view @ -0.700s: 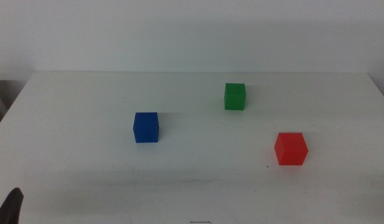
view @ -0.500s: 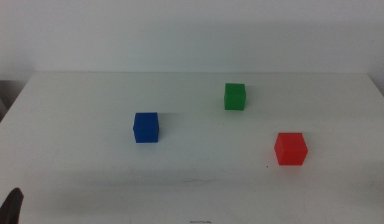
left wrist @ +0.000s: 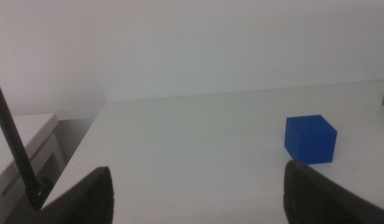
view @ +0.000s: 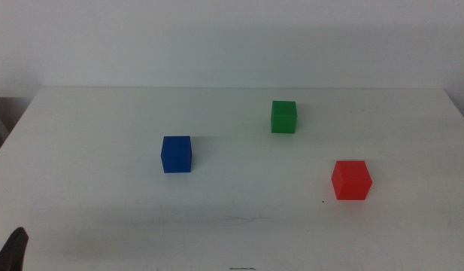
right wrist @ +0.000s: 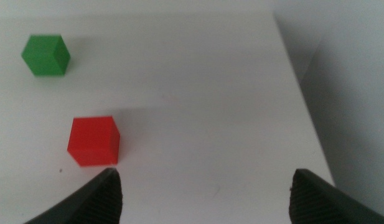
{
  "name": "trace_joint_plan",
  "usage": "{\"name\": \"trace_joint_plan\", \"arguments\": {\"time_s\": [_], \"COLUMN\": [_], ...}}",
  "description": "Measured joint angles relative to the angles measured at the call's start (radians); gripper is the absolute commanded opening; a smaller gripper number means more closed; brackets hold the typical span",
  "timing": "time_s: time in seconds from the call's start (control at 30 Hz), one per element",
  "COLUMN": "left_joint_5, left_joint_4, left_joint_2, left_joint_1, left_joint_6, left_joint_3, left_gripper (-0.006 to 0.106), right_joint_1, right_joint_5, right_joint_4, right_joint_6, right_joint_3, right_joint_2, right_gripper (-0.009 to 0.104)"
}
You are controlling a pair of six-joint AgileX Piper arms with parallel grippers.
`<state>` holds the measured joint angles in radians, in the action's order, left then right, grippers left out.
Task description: Stack red cubes first, then green, then blue cubes in a specific spot.
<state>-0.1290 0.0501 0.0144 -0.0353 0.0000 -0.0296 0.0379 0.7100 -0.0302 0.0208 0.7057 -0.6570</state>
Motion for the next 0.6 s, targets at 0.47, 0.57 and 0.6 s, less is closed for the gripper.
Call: {"name": "trace_joint_plan", "arguments": {"time_s": [0.47,0.57,0.6], "left_joint_5": [0.000,0.000,0.000], "left_joint_4": [0.000,0.000,0.000], "left_joint_2": [0.000,0.000,0.000], "left_joint_1": [0.000,0.000,0.000], "left_joint_6": [0.000,0.000,0.000], "left_joint_3": [0.000,0.000,0.000], "left_gripper": [0.094,0.094,0.094], "right_joint_1": [-0.280,-0.296,-0.299], "right_joint_5": [0.282,0.306,0.313], "right_joint_4": [0.000,0.021,0.030], "right_joint_6": [0.159,0.169,0.169], "right_joint_3": [0.407,0.493,0.516], "right_joint_2": [-0.552,-0.659,-0.699], "right_gripper": [0.088,0.088,0.088]}}
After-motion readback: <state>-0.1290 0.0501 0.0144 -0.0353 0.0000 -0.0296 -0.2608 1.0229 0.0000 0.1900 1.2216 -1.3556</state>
